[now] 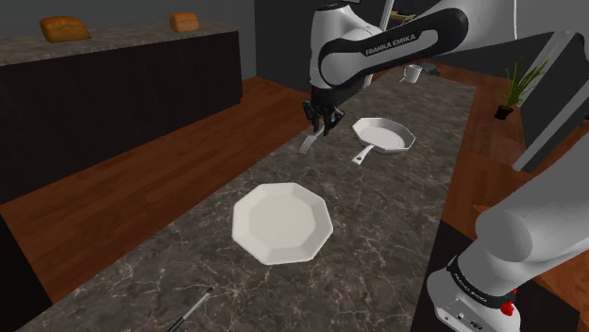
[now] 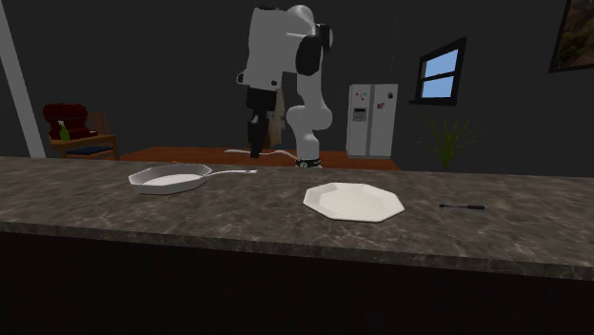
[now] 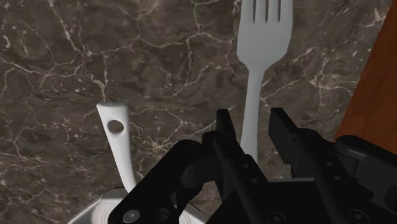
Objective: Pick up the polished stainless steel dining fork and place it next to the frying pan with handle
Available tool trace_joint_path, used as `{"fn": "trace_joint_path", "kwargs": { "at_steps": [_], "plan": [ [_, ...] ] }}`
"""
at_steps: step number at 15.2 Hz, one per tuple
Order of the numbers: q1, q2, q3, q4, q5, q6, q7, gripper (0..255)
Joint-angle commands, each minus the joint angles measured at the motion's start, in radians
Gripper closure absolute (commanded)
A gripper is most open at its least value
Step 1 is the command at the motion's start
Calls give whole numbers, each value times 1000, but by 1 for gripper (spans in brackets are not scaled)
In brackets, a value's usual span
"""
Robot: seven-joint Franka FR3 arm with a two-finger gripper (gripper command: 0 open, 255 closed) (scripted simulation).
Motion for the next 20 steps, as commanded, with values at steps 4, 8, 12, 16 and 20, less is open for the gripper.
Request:
{"fn": "trace_joint_path", "kwargs": {
  "at_steps": [4, 8, 12, 16, 20],
  "plan": [
    [-5, 20, -5, -45, -18, 62, 7, 255],
    [-3, 47, -5, -73, -42, 110, 29, 255],
    [-1, 78, -7, -97, -70, 157, 54, 255],
    [2, 113, -11, -117, -103, 203, 82, 255],
    [7, 151, -18, -134, -141, 248, 112, 255]
  ]
}}
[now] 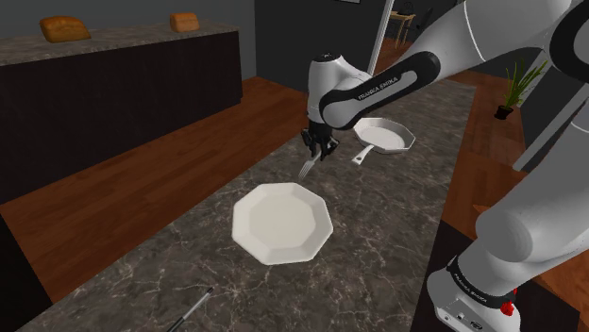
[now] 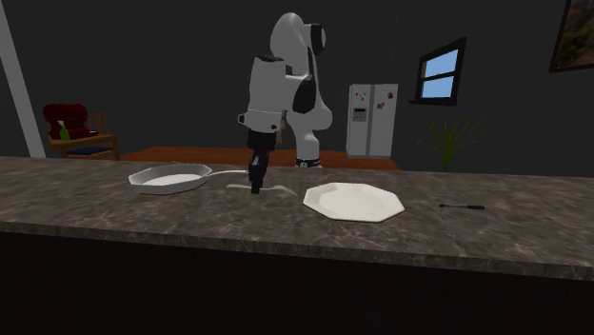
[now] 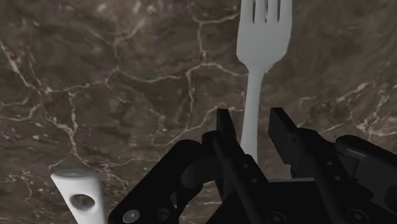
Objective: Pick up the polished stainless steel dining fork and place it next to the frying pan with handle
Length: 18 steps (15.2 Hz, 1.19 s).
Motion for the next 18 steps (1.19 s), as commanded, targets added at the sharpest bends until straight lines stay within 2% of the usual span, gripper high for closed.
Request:
{"fn": "trace_joint_path", "kwargs": {
  "at_steps": [1, 10, 11, 16, 18],
  "plan": [
    [2, 22, -5, -3, -21, 21, 15, 255],
    [5, 35, -9, -7, -34, 34, 25, 255],
    [5, 35, -9, -7, -34, 34, 25, 0],
    [5, 35, -9, -7, -34, 34, 25, 0],
    [0, -14, 6, 10, 14, -20, -7, 0]
  ]
}}
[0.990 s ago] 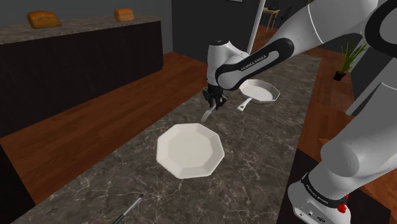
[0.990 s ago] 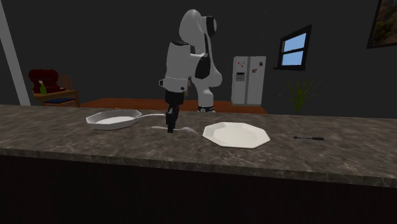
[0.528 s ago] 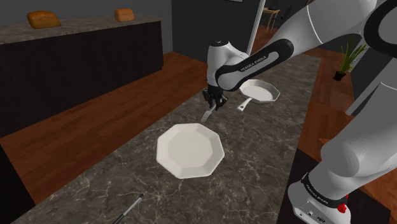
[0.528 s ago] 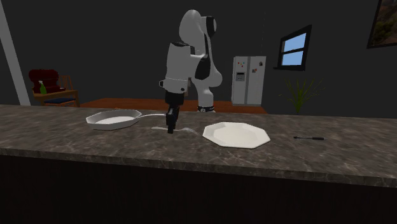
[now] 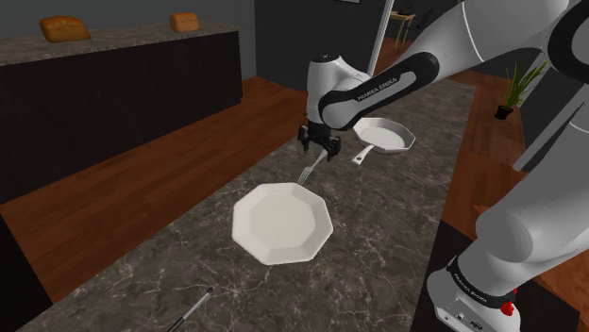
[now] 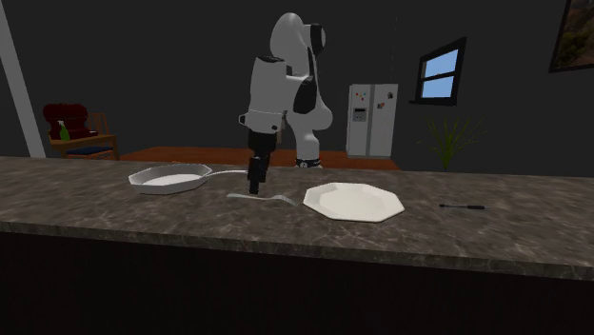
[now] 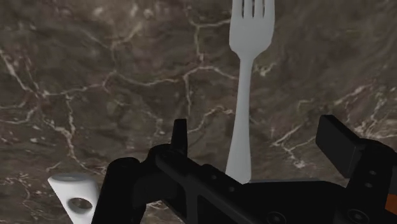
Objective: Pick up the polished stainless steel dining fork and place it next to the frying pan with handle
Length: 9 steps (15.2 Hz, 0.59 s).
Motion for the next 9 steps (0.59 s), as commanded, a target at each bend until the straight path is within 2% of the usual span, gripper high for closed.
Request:
{"fn": "trace_joint_path", "kwargs": {
  "at_steps": [1, 2, 9],
  "plan": [
    [-5, -44, 10, 16, 43, -50, -32, 0],
    [-6, -61, 14, 26, 59, -73, -43, 0],
    [-5, -61, 13, 26, 59, -73, -43, 0]
  ]
}}
